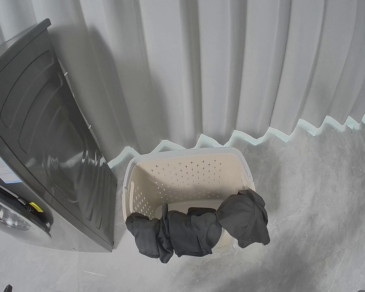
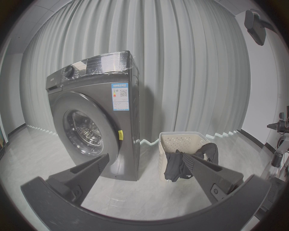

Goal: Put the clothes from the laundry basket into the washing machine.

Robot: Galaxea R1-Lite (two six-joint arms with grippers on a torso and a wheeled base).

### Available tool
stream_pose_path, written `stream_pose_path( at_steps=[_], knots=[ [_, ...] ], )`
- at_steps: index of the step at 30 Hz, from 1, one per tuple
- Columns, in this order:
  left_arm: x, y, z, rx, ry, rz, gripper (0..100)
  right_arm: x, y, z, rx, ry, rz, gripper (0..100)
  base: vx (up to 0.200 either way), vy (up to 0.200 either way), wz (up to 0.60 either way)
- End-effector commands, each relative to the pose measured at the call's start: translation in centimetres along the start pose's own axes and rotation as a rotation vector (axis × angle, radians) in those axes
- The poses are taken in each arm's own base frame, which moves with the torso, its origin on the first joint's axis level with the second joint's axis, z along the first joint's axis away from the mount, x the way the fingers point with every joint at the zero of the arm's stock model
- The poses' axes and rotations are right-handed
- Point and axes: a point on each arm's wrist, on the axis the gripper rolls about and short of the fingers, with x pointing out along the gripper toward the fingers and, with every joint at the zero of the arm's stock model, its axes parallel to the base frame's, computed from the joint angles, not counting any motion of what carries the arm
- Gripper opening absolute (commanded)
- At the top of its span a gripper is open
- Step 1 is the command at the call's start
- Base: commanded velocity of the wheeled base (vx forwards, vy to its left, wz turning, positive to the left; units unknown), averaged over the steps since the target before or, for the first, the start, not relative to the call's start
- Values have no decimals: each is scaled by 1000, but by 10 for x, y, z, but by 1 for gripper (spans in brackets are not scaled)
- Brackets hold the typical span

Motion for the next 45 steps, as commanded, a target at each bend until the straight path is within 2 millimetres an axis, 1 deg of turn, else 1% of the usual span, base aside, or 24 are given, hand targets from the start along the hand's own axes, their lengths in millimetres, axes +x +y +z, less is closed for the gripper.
stream_pose_path(
  at_steps=[1,7,19,45],
  knots=[
    [0,0,-4,-1,-3,-2,100,1,0,-5,0,12,1,100,-200,0,0],
    [0,0,-4,1,-3,0,100,1,0,-5,0,12,1,100,-200,0,0],
    [0,0,-4,-7,-5,0,100,1,0,-5,0,12,1,100,0,0,0],
    [0,0,-4,-7,-5,0,100,1,0,-5,0,12,1,100,0,200,0]
  ],
)
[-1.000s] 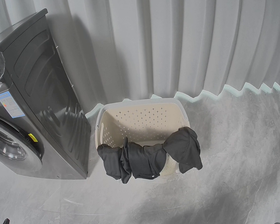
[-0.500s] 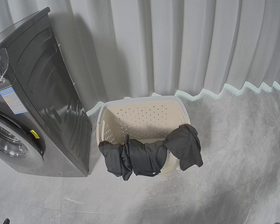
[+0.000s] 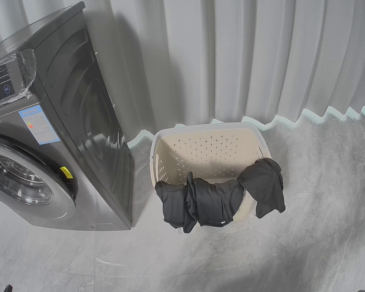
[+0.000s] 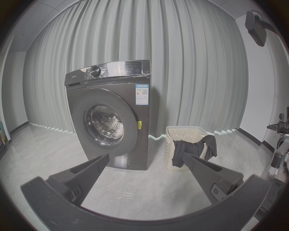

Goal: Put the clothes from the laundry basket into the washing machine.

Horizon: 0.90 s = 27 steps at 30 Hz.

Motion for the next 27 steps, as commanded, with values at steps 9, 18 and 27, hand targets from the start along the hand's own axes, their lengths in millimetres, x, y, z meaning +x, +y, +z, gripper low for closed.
stream_pose_path(
  at_steps=[9,18,27],
  knots=[
    [0,0,-5,-1,-2,-1,100,1,0,-5,0,12,-1,100,0,200,0],
    [0,0,-4,0,-3,-1,100,1,0,-5,0,12,-1,100,0,200,0],
    [0,0,-5,7,-2,1,100,1,0,-5,0,12,1,100,0,89,0]
  ],
)
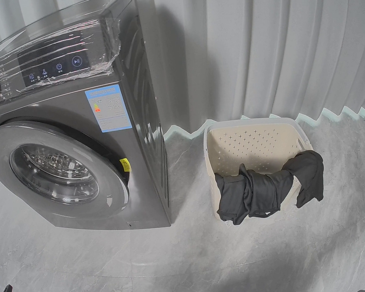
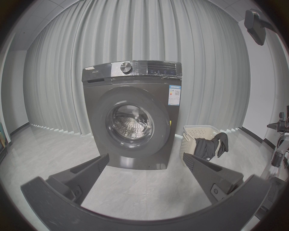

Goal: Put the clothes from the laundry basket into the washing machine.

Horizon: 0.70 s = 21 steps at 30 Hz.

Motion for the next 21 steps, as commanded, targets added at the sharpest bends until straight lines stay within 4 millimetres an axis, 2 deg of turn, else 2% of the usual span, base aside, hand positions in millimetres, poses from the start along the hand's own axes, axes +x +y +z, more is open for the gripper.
stream_pose_path(
  at_steps=[1,10,21],
  knots=[
    [0,0,-4,-1,-3,-3,100,1,0,-5,0,12,1,100,0,0,0],
    [0,0,-5,-9,-2,-1,100,1,0,-5,0,12,1,100,0,0,0],
    [0,0,-5,-10,-3,-3,100,1,0,-5,0,12,-1,100,0,200,0]
  ],
)
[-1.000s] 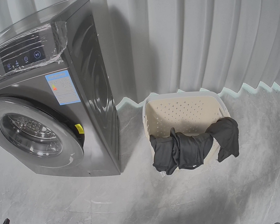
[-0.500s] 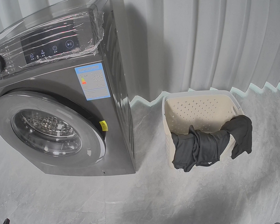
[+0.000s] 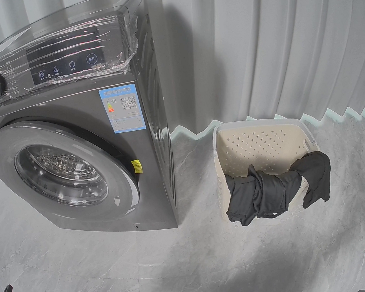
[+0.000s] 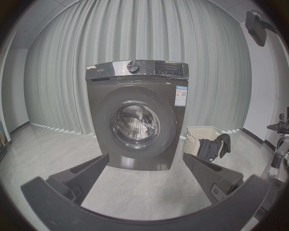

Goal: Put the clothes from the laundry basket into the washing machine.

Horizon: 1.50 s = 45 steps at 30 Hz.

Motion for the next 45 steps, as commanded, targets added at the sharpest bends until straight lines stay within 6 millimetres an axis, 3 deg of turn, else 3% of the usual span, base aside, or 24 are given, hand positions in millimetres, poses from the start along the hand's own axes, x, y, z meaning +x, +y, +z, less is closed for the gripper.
stream_pose_path(
  at_steps=[1,31,45],
  knots=[
    [0,0,-5,-1,-2,0,100,1,0,-5,0,12,1,100,0,200,0],
    [0,0,-4,1,-4,1,100,1,0,-5,0,12,1,100,0,200,0],
    [0,0,-4,-1,-3,0,100,1,0,-5,0,12,-1,100,0,0,0]
  ],
)
